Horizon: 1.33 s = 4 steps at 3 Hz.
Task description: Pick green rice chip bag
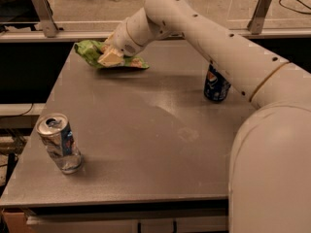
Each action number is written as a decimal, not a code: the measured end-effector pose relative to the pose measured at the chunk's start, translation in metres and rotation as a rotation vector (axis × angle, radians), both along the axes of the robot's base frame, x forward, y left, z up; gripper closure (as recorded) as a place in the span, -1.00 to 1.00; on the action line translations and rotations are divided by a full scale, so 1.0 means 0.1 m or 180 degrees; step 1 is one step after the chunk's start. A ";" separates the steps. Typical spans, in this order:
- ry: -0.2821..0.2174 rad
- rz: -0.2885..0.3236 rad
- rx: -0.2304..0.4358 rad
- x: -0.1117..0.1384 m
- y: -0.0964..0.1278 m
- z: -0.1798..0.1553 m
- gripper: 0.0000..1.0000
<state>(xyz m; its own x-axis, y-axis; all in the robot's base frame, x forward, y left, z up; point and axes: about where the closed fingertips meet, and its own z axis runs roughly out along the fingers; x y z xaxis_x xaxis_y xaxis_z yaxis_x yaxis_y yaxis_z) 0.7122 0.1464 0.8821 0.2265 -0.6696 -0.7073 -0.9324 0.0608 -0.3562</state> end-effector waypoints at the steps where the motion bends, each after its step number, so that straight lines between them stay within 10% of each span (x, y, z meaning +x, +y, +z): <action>1: -0.0117 0.0136 0.0232 -0.11 0.12 0.29 1.00; 4: -0.0389 0.0589 0.1052 -0.73 0.01 1.29 1.00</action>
Offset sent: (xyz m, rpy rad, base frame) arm -0.0608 0.0140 0.1219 0.2634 -0.1635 0.1474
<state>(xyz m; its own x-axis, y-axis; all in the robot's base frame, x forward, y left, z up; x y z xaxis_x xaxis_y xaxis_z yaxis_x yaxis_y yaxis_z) 0.6388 0.1475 1.0112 0.4178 -0.3504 -0.8383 -0.8904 0.0257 -0.4545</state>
